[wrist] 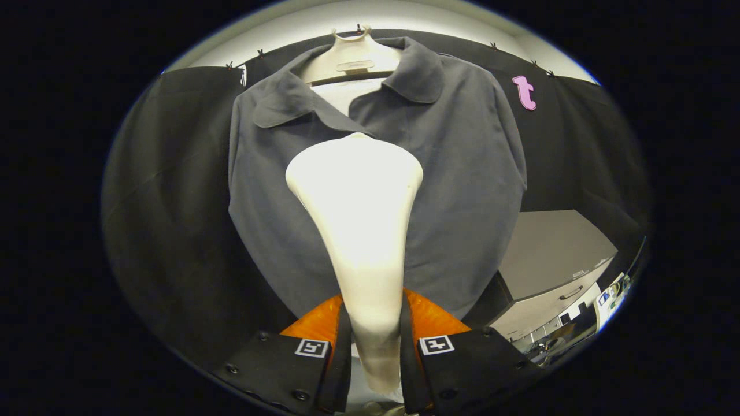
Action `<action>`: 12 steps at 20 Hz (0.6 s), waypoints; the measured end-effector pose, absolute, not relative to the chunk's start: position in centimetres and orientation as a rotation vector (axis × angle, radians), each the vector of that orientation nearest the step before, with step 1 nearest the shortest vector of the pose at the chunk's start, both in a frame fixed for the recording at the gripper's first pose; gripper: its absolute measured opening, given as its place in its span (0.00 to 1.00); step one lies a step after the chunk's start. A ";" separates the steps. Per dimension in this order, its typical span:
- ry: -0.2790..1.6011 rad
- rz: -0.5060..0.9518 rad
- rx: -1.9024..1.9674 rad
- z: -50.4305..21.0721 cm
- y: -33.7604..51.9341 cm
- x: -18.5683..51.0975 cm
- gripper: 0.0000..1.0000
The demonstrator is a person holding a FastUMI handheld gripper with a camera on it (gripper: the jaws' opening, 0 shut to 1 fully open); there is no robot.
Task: Iron the clothes twice with a garment steamer, once on the left side and once on the right side.
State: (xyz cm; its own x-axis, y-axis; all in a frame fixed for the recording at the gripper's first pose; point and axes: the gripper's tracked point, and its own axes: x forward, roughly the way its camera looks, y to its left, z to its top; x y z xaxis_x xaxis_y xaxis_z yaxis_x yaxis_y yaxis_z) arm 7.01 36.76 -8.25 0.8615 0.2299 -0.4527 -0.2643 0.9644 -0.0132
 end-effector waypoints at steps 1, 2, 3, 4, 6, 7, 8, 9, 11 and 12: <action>0.464 0.274 -0.080 -8.1 37.6 7.0 0.43; 0.464 0.289 -0.085 -8.1 38.3 6.8 0.43; 0.466 0.303 -0.091 -8.2 39.1 6.8 0.43; 0.470 0.313 -0.096 -8.5 39.9 6.9 0.43; 0.477 0.329 -0.107 -8.9 41.2 7.3 0.43; 0.482 0.335 -0.111 -9.3 41.9 7.4 0.43; 0.484 0.339 -0.112 -9.4 42.5 7.6 0.43; 0.487 0.344 -0.114 -9.5 42.9 7.7 0.43; 0.498 0.345 -0.122 -10.2 43.8 8.6 0.43; 0.506 0.341 -0.131 -10.7 44.0 8.9 0.43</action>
State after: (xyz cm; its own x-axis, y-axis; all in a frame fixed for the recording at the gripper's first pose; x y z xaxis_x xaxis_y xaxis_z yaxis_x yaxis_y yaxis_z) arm 8.95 44.00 -10.68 0.8200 0.2873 -0.4951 -0.3516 0.9353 -0.0396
